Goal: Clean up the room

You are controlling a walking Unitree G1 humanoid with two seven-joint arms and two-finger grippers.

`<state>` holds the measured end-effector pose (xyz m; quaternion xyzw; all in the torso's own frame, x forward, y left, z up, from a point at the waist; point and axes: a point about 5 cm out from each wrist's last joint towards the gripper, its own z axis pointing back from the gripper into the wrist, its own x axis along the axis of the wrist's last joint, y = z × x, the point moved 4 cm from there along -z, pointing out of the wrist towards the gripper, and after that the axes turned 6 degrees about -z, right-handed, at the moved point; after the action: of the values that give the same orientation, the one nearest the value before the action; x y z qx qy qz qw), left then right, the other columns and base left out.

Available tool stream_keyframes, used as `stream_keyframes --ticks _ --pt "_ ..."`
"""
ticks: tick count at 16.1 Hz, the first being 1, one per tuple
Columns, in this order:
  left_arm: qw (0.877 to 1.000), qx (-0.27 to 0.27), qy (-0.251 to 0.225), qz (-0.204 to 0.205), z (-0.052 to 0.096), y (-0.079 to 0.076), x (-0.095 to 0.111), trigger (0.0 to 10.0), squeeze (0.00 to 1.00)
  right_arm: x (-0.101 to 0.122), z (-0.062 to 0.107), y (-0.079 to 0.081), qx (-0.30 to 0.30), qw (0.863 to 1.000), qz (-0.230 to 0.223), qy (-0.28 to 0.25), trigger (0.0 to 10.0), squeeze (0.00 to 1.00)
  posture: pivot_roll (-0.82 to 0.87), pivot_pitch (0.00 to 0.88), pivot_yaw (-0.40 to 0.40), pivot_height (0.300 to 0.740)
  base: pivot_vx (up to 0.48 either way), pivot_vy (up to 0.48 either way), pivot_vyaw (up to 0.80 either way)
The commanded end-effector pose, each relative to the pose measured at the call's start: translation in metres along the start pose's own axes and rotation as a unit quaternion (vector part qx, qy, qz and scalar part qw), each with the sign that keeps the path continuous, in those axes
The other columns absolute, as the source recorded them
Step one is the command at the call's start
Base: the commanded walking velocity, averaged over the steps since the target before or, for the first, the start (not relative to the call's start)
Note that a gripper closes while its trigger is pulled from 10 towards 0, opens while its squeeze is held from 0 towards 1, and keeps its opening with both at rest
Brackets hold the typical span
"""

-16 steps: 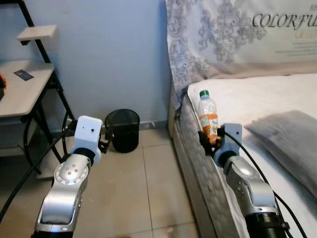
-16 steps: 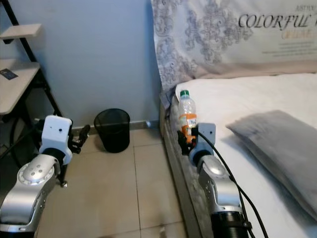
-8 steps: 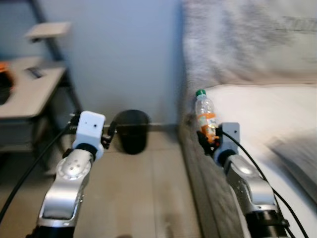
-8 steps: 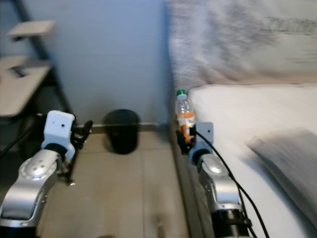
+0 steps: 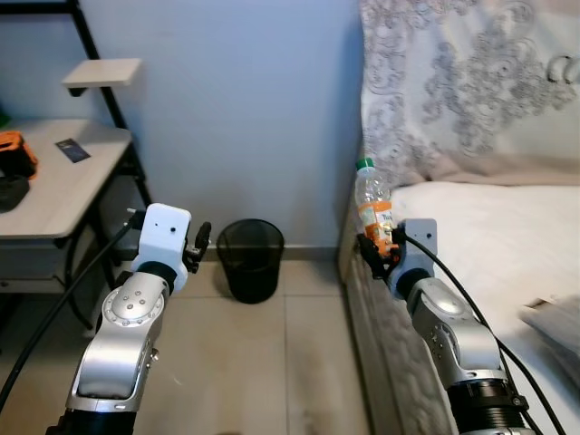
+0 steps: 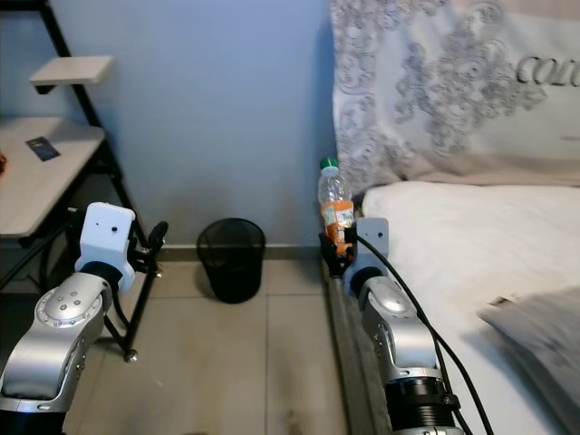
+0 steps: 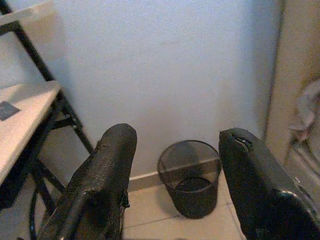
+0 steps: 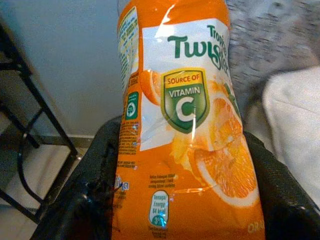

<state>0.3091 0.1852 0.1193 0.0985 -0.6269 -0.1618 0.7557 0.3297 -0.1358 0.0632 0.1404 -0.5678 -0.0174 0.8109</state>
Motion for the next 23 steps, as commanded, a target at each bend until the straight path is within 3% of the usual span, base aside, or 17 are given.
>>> stream_keyframes --ticks 1,4,23 --pt "1.0 0.007 0.0 -0.006 0.0007 0.0058 0.0003 10.0 0.19 0.0045 -0.0021 0.0086 0.013 1.0 0.013 -0.008 10.0 0.0 0.01 0.0 0.013 0.74 0.371 0.0 0.0" --pt "1.0 0.005 0.001 -0.008 0.0007 0.0047 0.0002 10.0 0.19 0.004 -0.0015 0.0097 0.018 1.0 0.013 -0.007 10.0 0.0 0.02 0.0 0.014 0.74 0.372 0.0 0.8" --pt "1.0 0.008 0.004 -0.01 0.0027 0.0046 -0.0014 10.0 0.18 -0.0046 0.0016 0.0048 0.016 1.0 0.007 0.01 10.0 0.0 0.03 0.0 0.011 0.74 0.372 0.0 0.0"
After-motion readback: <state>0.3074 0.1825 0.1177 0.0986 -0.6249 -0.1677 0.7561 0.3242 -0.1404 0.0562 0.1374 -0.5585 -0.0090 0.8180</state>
